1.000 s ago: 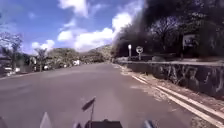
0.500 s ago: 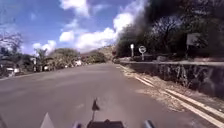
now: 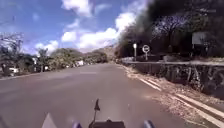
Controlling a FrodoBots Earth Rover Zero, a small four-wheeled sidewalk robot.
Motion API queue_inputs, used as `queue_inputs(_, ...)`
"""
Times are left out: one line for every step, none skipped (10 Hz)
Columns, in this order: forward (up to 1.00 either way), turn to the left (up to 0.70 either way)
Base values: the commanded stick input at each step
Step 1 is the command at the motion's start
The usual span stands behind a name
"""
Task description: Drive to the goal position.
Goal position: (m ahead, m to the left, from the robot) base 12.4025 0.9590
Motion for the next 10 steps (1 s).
queue_inputs(0.7, 0.0)
queue_inputs(0.7, 0.0)
queue_inputs(0.7, 0.0)
queue_inputs(0.7, 0.0)
queue_inputs(0.7, 0.0)
queue_inputs(0.7, 0.0)
queue_inputs(0.7, -0.34)
queue_inputs(0.7, -0.34)
queue_inputs(0.7, -0.34)
queue_inputs(0.7, -0.25)
